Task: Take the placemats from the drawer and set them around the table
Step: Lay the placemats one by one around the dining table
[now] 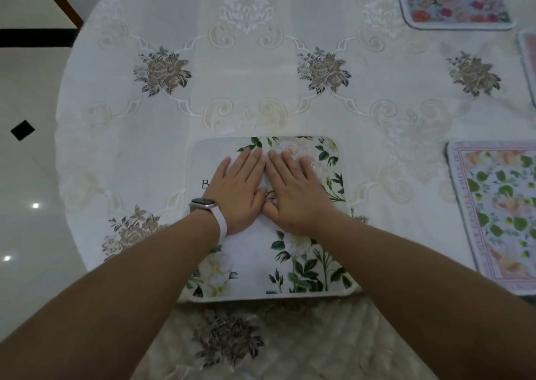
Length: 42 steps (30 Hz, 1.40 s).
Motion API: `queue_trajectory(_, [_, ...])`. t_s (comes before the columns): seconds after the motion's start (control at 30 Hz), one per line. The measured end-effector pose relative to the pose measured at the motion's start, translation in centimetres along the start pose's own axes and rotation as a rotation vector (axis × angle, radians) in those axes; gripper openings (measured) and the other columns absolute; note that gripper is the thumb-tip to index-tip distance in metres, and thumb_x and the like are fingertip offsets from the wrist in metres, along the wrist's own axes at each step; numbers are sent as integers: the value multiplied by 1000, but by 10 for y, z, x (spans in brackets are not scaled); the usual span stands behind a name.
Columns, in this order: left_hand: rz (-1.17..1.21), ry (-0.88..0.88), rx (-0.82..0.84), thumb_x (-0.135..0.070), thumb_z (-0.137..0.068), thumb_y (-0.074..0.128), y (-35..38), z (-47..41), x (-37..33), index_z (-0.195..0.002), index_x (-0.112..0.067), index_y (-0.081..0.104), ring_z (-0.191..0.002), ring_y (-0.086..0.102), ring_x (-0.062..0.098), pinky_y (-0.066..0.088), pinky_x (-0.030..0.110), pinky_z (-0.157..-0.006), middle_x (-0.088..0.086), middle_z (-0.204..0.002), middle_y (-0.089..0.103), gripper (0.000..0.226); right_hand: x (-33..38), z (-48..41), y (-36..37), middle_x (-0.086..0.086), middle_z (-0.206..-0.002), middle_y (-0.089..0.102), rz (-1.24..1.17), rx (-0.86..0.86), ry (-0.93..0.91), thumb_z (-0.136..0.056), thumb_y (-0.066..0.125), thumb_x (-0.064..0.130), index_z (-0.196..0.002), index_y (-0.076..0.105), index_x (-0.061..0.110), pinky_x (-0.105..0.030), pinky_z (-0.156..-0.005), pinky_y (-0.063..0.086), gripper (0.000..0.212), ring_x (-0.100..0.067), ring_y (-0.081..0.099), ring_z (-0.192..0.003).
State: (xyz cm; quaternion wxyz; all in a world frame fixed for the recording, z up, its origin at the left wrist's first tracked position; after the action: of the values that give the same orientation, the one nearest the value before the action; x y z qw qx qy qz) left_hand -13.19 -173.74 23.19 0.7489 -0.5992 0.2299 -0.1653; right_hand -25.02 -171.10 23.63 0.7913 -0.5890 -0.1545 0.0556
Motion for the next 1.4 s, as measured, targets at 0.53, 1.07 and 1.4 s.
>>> queue_trajectory(0.53, [104,-421,-36,-64,-92,17,-15,-4,60,-154,-24,-2,-148,-10,20,0,43,-119,1,-163,-7,76,-77,-9,-17,-8,-164,-3,-117,-108,287,-95,19,56,-156,3,16,-41,-121,0,74,-23,-6,-150])
queue_trajectory(1.07, [145,-484,28,-64,-91,10,12,131,31,-152,-9,-10,-147,-15,20,-5,40,-119,9,-161,-13,85,-46,129,29,-12,-161,-17,-102,-1,368,-92,7,64,-153,-11,9,-40,-120,-7,84,-23,-17,-148])
queue_trajectory(1.4, [85,-64,108,-50,-99,17,25,118,-69,-153,-17,14,-149,-1,27,12,51,-118,8,-161,1,64,26,124,39,-17,-161,4,-88,7,221,-97,18,56,-155,15,11,-49,-119,-3,73,-36,2,-149])
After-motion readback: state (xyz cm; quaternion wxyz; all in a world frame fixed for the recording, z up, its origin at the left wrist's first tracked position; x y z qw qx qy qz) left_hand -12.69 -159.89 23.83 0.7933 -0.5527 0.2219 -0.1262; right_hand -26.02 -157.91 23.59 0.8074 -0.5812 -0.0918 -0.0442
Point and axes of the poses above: each hand's wrist, its own z-axis away from the middle knuckle, its own y-axis out of the palm, x = y × z, the point moved 6 cm from there along -z, towards the middle knuckle
